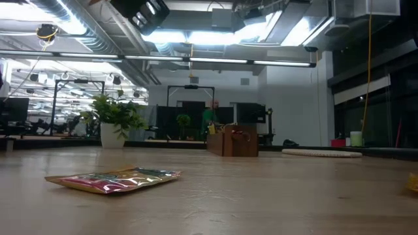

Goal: Pick & Place Tea
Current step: Put the orange tea bag into the left section of the wooden organizer

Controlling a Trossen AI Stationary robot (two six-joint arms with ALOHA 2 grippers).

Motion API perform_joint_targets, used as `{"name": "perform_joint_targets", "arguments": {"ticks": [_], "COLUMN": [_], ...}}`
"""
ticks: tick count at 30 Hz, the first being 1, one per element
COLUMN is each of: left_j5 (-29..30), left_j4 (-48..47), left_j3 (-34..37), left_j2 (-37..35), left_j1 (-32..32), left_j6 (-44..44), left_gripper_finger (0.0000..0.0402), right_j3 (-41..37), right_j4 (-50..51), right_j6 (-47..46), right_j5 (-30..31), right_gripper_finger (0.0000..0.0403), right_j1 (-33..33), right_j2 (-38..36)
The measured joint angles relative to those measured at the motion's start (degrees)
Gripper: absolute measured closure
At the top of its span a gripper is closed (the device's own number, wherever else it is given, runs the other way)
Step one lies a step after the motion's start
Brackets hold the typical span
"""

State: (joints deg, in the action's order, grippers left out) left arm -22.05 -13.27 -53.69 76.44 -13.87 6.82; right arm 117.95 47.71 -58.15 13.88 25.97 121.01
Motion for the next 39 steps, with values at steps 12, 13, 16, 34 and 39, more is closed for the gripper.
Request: {"name": "perform_joint_targets", "arguments": {"ticks": [12,13,16,34,39], "left_j5": [0.08,0.08,0.38,13.55,22.12], "left_j4": [0.88,1.15,1.39,1.61,3.29], "left_j3": [0.00,0.00,0.00,0.00,0.00], "left_j2": [0.00,0.00,0.00,0.00,0.00], "left_j1": [-2.21,-2.25,-2.25,5.19,9.78], "left_j6": [-1.50,-1.55,-1.47,6.13,9.73], "left_gripper_finger": [0.0391,0.0394,0.0399,0.0399,0.0399], "right_j3": [0.00,0.00,0.00,14.71,14.62], "right_j4": [0.06,0.08,0.05,18.41,22.96], "right_j6": [0.26,0.30,0.39,-3.87,-5.96], "right_j5": [-0.01,-0.01,-0.27,12.06,20.69], "right_gripper_finger": [0.0399,0.0397,0.0385,0.0321,0.0321], "right_j1": [-0.08,-0.06,-0.06,3.25,4.91], "right_j2": [0.00,0.00,0.00,-5.08,-6.67]}}
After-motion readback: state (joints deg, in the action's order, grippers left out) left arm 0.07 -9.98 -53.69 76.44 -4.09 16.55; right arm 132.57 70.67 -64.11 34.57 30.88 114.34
